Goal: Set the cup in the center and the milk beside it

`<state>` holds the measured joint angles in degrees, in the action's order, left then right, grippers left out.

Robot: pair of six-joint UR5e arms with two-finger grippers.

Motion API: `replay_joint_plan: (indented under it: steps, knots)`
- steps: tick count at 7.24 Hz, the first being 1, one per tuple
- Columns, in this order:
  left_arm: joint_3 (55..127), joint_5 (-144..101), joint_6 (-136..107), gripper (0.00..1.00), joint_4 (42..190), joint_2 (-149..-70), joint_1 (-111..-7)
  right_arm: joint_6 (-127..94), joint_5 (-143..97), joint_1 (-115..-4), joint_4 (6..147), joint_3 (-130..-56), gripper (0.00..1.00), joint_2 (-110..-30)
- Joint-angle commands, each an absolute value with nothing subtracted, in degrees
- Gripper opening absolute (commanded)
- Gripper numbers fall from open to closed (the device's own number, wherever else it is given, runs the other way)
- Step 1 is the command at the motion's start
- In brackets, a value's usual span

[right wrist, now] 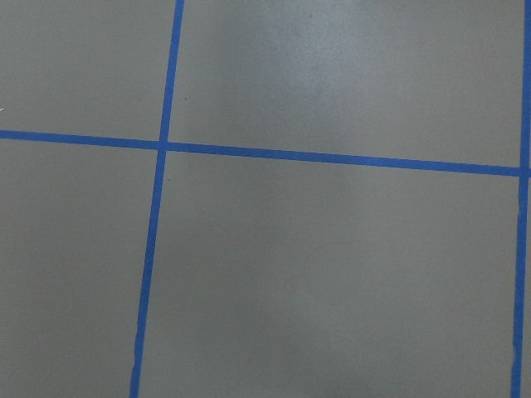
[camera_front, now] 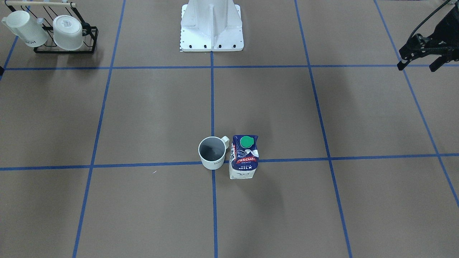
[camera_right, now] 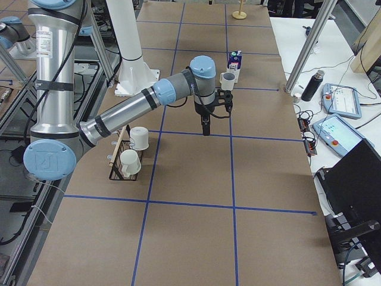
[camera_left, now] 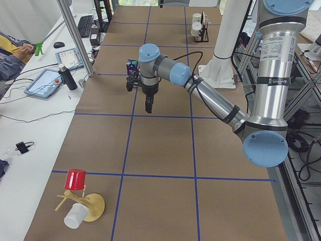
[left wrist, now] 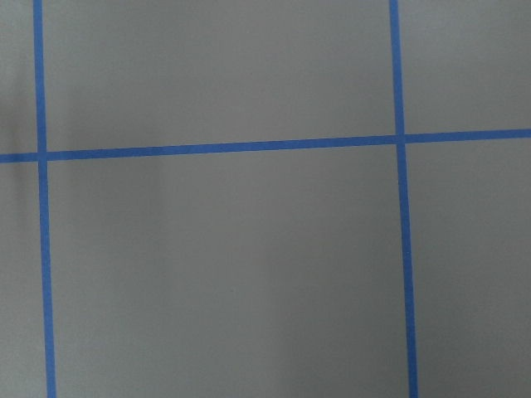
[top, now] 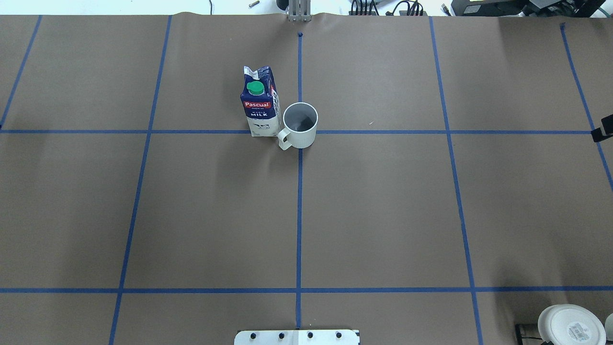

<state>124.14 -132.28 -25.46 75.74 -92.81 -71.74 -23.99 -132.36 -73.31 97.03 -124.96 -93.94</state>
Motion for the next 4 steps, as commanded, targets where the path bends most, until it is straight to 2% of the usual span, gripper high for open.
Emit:
replay_joint_plan:
  steps: [1,4]
  knots:
    - [123.8,-132.3,-25.6,0.98,77.1,-93.2,-71.7,-24.1,-132.5,-72.8,97.0,-125.1,1.0,-93.8]
    - [124.2,-132.4,-25.6,0.98,76.9,-93.5,-71.6,-24.1,-132.3,-72.3,97.0,-124.9,1.0,-93.4]
